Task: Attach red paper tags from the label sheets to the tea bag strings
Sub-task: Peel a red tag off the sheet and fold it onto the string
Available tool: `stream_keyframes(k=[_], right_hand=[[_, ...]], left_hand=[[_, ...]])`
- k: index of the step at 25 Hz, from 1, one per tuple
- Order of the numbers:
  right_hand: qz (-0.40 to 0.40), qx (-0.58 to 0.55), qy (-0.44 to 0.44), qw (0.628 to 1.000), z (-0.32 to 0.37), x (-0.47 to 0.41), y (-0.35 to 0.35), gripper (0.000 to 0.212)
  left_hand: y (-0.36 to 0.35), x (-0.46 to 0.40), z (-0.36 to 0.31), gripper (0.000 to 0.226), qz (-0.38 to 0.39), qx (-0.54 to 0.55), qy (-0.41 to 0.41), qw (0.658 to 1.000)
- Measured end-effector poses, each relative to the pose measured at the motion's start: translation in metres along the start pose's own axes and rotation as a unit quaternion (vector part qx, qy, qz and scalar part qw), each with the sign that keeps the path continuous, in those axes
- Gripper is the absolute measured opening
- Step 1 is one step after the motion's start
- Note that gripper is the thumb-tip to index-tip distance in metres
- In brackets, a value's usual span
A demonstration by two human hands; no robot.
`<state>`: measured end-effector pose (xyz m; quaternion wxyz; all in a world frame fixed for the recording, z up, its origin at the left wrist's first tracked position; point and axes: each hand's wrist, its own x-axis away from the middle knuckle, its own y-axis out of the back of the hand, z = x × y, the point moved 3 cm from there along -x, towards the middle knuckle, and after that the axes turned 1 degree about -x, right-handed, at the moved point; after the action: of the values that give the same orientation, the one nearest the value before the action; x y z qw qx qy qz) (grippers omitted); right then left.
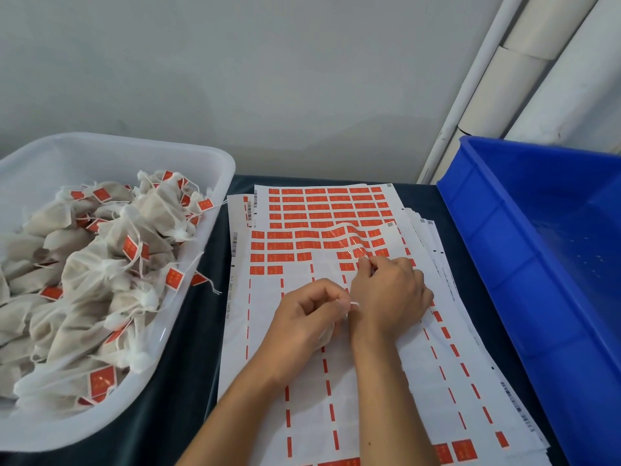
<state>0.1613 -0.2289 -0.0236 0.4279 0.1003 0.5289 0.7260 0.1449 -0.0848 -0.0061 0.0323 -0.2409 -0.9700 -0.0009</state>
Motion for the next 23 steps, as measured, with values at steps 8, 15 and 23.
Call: stream_keyframes(k=[8,15,23], right_hand=[[-0.019,-0.029,0.021,0.999,0.0023,0.0029,0.0042,0.035],[-0.034,-0.036,0.032,0.998,0.0028,0.0023,0.0047,0.033],[-0.032,-0.044,0.098,0.994,-0.0044,-0.0064,0.0085,0.029]], left_hand=[[0.0009,0.0002,0.0003,0.021,0.002,-0.003,-0.005,1.0],[0.001,-0.0004,-0.0007,0.021,0.002,-0.005,-0.011,1.0],[0.0009,-0.0005,-0.0027,0.02,0.005,0.0,-0.011,1.0]])
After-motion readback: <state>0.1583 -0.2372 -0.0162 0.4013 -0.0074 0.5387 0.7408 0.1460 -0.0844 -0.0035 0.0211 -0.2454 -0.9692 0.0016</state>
